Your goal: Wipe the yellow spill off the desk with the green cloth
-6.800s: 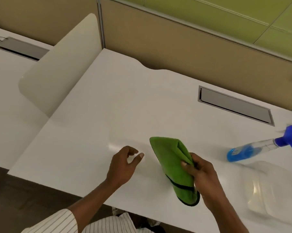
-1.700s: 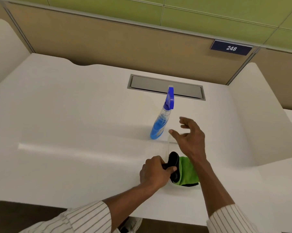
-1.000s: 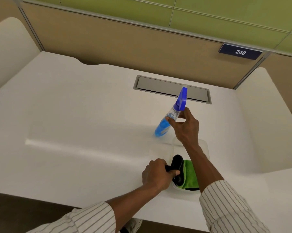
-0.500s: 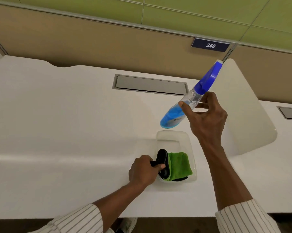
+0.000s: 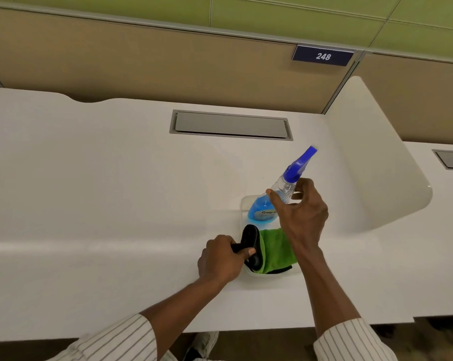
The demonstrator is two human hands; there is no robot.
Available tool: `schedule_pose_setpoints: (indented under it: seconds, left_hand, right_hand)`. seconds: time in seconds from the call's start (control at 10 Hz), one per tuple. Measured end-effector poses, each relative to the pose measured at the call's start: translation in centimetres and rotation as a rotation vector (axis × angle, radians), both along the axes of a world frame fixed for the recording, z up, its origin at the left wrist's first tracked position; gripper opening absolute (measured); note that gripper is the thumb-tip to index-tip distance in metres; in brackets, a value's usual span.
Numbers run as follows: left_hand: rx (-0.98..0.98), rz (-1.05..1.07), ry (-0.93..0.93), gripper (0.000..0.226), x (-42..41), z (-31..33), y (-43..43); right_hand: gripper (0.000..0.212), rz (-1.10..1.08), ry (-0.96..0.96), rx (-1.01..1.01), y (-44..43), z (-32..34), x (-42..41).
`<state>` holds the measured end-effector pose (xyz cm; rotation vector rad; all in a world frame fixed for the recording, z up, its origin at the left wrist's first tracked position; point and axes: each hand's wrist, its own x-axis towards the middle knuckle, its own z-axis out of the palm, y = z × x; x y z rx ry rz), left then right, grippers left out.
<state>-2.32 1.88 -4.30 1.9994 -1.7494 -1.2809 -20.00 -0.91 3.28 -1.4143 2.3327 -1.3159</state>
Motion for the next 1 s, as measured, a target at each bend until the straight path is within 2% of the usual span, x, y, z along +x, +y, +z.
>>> schedule_pose_setpoints:
  seconds: [0.4,0.7,1.0]
  left_hand:
    - [-0.008,-0.011,-0.018,0.042,0.0,-0.2,0.1]
    - [-0.018,-0.024,-0.049,0.046,0.0,0.0,0.2]
    - [0.065,-0.075,-0.1,0.071,1.9,0.3,-0.4]
  right_hand:
    - [0.062,-0.037,-0.002,0.06,-0.1,-2.6,0.7]
    - [0.073,-0.089,-0.027,0.027,0.2,-3.4,1.8]
    - [0.082,-0.107,-0.082,0.114,2.5,-3.0,3.0]
